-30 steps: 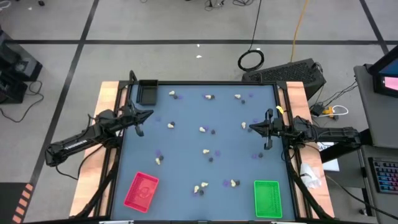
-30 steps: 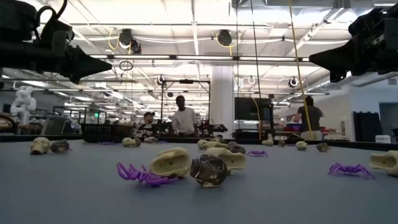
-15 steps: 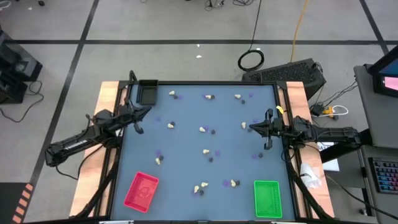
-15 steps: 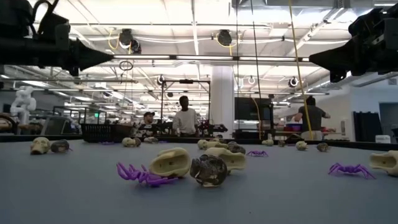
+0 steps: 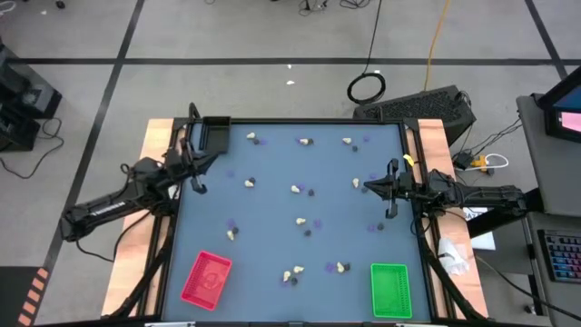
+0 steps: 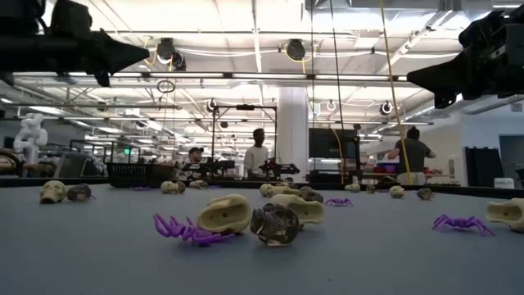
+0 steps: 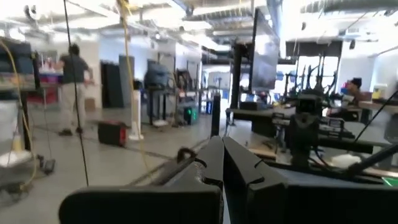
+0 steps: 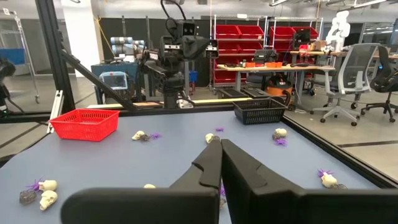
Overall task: Sort Halloween decoration
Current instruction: Put the white skull toy into the black bin
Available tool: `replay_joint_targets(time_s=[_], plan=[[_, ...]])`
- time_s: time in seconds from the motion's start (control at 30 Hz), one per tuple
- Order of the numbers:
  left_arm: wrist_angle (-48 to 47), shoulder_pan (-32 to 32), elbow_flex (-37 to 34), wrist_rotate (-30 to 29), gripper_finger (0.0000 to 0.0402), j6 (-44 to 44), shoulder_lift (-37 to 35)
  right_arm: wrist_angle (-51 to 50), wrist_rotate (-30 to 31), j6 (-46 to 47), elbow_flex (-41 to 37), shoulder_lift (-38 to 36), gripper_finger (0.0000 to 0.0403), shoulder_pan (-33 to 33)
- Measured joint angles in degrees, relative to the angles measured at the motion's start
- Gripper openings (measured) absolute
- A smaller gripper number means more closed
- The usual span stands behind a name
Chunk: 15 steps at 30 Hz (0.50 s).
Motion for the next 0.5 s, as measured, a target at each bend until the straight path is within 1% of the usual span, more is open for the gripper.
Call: replay_joint_targets(time_s=[0.07,0.13,0.23,0.3,0.5], plan=[[-0.8,0.0,1.7,0.2,0.0,0.0,2.1,0.0,0.0,0.0,0.0,0.0,0.0,0.0],[-3.9,0.0,4.1,1.3,0.0,0.3,4.1,0.0,0.0,0.0,0.0,0.0,0.0,0.0],[-11.4,0.0,8.1,6.0,0.0,0.9,6.7,0.0,0.0,0.0,0.0,0.0,0.0,0.0],[-14.7,0.0,10.6,8.7,0.0,2.1,8.5,0.0,0.0,0.0,0.0,0.0,0.0,0.0],[-22.0,0.0,16.5,13.9,0.0,1.5,14.6,0.0,0.0,0.0,0.0,0.0,0.0,0.0]])
